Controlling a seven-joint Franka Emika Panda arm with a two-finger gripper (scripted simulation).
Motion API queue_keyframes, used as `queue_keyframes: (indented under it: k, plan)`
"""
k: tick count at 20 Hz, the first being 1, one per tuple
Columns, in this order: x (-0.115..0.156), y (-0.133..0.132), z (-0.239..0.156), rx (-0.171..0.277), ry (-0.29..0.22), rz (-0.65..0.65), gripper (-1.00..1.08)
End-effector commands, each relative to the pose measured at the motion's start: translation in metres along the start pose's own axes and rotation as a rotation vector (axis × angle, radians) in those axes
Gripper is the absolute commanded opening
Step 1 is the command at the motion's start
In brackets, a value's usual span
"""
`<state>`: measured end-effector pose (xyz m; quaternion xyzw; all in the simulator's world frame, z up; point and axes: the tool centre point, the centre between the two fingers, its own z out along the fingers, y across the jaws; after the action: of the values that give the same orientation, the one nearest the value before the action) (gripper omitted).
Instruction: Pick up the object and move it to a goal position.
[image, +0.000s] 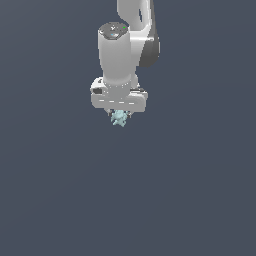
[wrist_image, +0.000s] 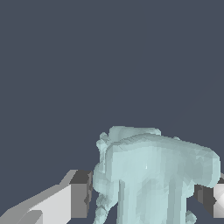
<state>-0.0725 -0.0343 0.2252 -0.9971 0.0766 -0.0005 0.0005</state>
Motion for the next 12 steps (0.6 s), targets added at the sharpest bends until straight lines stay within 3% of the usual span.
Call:
queue_keyframes:
  k: [1, 12]
  plan:
    - [-0.007, 0.005, -0.018, 0.0, -0.001, 0.0, -1.0]
    - [-0.021, 0.016, -0.062, -0.001, -0.001, 0.0, -1.0]
